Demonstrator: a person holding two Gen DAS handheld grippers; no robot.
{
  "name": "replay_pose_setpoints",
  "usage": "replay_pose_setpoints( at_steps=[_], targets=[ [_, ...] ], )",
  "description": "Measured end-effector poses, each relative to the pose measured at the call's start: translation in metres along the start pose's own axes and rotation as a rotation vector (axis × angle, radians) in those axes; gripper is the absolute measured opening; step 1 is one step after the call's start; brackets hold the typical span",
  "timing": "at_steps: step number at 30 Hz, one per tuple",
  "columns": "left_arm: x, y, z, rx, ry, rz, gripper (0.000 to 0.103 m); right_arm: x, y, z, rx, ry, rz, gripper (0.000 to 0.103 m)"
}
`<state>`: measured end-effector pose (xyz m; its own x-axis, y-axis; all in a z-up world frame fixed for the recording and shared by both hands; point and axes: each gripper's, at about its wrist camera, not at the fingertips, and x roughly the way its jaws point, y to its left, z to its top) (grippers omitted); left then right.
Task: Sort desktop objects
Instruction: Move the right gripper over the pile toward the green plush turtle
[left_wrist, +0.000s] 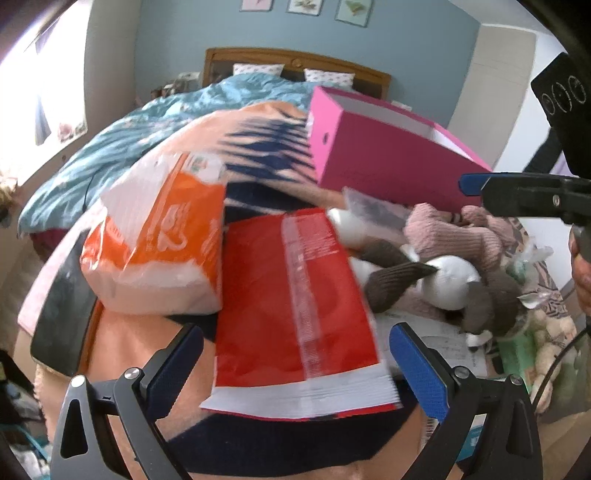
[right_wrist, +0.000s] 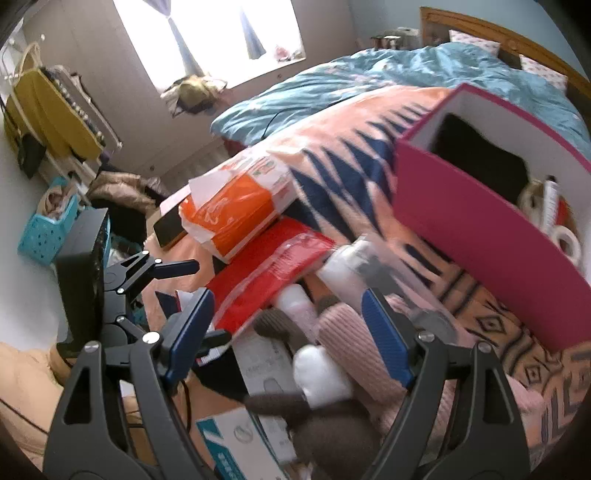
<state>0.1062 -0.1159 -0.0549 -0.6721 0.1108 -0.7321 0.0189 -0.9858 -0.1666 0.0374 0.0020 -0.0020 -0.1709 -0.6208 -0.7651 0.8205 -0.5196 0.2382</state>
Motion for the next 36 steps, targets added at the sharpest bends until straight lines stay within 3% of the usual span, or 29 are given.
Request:
replay_pose_setpoints(
  at_steps=[4, 8, 19, 26, 33, 36],
  targets=[
    [-0.013, -0.019, 0.005, 0.065, -0.035, -0.04, 0.102, -0.034, -0.011, -0.012, 0.042, -0.058, -0.039, 0.083],
    [-0.023, -0.049, 0.011, 0.15, -0.065, -0.145, 0.102, -0.07, -0.02, -0.033, 0.096, -0.11, -0.103, 0.083],
    [-0.03, -0.168, -0.004, 0.491, -0.031, -0.432, 0.102, -0.146, -0.045, -0.146, 0.354, -0.192, -0.291, 0.083],
    [-0.044, -0.21, -0.016, 0.629, -0.026, -0.519, 0.102, -0.181, -0.05, -0.212, 0.485, -0.272, -0.379, 0.083],
    [-0.055, -0.228, -0.028, 0.686, -0.007, -0.567, 0.102, -0.197, -0.042, -0.265, 0.573, -0.271, -0.48, 0.083],
    [-0.054, -0.241, -0.033, 0.713, 0.011, -0.586, 0.102, -0.195, -0.044, -0.281, 0.608, -0.268, -0.471, 0.083]
  ],
)
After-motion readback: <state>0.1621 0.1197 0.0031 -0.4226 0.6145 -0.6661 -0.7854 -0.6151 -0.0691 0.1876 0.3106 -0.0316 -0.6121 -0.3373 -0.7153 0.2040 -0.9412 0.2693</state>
